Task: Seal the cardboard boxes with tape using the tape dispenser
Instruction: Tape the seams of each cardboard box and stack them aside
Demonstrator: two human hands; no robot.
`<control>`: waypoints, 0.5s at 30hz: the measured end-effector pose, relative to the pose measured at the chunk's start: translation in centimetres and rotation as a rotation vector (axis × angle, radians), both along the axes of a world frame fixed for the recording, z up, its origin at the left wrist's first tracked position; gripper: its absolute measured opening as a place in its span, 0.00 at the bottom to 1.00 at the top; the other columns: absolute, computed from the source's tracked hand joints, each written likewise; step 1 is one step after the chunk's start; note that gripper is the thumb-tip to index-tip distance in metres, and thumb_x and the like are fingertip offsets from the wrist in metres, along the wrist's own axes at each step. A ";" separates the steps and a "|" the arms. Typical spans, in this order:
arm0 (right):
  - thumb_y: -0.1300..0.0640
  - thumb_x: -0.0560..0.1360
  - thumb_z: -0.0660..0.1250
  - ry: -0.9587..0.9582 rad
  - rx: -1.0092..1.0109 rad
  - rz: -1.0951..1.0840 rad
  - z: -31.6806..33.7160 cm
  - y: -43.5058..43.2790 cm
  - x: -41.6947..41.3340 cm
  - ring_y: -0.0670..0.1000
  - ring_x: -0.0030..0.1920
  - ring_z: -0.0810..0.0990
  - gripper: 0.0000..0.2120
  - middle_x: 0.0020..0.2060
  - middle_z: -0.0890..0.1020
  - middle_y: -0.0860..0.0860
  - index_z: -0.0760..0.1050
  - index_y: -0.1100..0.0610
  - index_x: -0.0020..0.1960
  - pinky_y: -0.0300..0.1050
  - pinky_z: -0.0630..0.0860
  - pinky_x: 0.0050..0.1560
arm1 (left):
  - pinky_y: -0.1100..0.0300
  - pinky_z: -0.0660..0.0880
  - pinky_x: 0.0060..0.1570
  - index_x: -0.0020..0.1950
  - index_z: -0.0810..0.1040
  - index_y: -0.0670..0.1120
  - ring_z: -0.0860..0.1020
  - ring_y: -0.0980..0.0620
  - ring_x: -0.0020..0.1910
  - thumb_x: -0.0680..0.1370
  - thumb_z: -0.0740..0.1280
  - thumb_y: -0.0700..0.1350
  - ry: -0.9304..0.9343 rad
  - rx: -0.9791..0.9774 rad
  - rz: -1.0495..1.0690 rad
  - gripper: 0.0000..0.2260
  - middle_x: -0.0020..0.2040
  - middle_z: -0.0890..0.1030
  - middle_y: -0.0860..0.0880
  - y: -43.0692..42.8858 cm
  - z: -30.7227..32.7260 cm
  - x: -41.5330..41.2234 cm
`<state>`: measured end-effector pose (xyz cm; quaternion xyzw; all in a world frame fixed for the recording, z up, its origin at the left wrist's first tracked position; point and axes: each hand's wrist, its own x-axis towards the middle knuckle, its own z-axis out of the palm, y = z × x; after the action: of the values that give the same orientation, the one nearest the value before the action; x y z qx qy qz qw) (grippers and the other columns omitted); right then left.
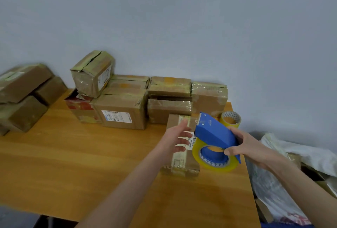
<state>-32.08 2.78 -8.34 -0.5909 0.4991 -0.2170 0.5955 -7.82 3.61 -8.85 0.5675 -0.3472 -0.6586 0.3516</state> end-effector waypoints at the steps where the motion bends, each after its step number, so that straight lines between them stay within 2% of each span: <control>1: 0.50 0.52 0.78 0.006 -0.001 0.015 0.1 0.1 0.2 0.51 0.53 0.82 0.36 0.54 0.81 0.51 0.76 0.49 0.60 0.48 0.79 0.53 | 0.61 0.73 0.39 0.55 0.79 0.46 0.75 0.54 0.39 0.77 0.61 0.62 -0.003 -0.015 -0.010 0.22 0.44 0.80 0.51 0.1 0.2 -0.2; 5: 0.50 0.51 0.77 0.032 -0.007 0.049 0.0 0.5 1.1 0.50 0.52 0.82 0.36 0.53 0.81 0.53 0.76 0.52 0.59 0.45 0.80 0.51 | 0.64 0.69 0.34 0.53 0.80 0.43 0.71 0.56 0.35 0.78 0.66 0.53 0.020 -0.047 0.004 0.15 0.41 0.78 0.51 0.4 0.0 0.1; 8: 0.50 0.51 0.77 0.036 -0.008 0.054 0.1 0.6 1.5 0.49 0.51 0.82 0.36 0.53 0.81 0.53 0.76 0.52 0.59 0.43 0.80 0.50 | 0.65 0.69 0.33 0.48 0.81 0.44 0.71 0.56 0.34 0.79 0.66 0.46 0.009 -0.046 0.032 0.07 0.41 0.79 0.50 0.7 -0.4 1.1; 12: 0.49 0.50 0.76 0.064 -0.014 0.065 0.2 0.7 1.7 0.48 0.49 0.82 0.35 0.51 0.81 0.51 0.75 0.51 0.57 0.41 0.80 0.48 | 0.63 0.69 0.33 0.48 0.82 0.44 0.72 0.55 0.35 0.81 0.62 0.46 0.056 -0.016 0.003 0.10 0.44 0.80 0.48 1.0 -0.9 1.8; 15: 0.49 0.51 0.77 0.096 -0.040 0.078 0.4 0.6 2.0 0.46 0.47 0.82 0.34 0.49 0.81 0.50 0.75 0.50 0.57 0.39 0.79 0.44 | 0.62 0.70 0.34 0.46 0.82 0.44 0.72 0.54 0.35 0.82 0.59 0.51 0.062 0.070 0.078 0.16 0.44 0.82 0.47 0.9 -0.8 2.1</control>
<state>-30.08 3.43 -7.98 -0.6314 0.4994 -0.1748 0.5669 -5.70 4.50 -9.68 0.5719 -0.2905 -0.6735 0.3674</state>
